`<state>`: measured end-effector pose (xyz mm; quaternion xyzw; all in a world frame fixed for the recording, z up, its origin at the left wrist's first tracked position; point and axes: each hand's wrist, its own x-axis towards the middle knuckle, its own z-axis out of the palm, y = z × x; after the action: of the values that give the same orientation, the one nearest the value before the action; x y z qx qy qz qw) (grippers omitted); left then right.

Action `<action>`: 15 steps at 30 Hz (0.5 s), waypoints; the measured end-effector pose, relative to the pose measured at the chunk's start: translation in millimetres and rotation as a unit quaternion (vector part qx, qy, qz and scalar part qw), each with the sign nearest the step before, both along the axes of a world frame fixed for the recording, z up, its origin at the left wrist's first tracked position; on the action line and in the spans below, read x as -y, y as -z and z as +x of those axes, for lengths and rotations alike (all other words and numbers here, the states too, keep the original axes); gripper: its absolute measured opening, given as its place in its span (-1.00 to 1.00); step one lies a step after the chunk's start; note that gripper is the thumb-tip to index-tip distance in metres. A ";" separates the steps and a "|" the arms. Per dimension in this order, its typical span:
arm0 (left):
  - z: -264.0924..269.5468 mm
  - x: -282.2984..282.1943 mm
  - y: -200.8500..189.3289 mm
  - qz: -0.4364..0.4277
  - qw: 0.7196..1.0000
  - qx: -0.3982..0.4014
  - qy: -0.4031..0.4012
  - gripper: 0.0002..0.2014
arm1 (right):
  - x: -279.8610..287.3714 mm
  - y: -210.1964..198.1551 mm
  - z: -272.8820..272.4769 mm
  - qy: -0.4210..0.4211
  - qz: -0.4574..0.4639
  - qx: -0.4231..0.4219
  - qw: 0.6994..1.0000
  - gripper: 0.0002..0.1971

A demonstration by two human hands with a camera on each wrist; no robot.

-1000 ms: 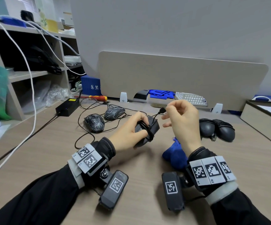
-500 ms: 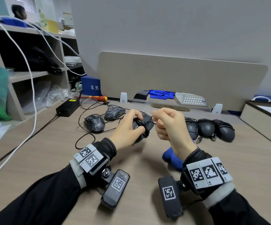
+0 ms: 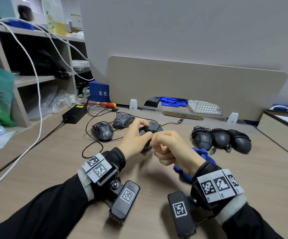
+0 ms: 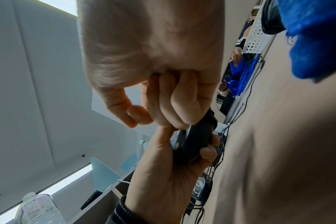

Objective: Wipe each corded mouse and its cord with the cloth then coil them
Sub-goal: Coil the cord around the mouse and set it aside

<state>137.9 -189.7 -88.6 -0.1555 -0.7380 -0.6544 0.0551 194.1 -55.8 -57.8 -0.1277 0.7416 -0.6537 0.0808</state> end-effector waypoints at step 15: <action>-7.6 4.9 -7.9 0.091 0.984 0.154 0.010 -0.85 | -23.8 1.9 -13.3 -0.009 -0.126 0.156 0.980 -0.80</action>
<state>130.4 -194.6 -80.7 -0.0548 -0.6733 -0.7355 -0.0515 180.8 -32.0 -59.6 -0.0399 0.6303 -0.7532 0.1842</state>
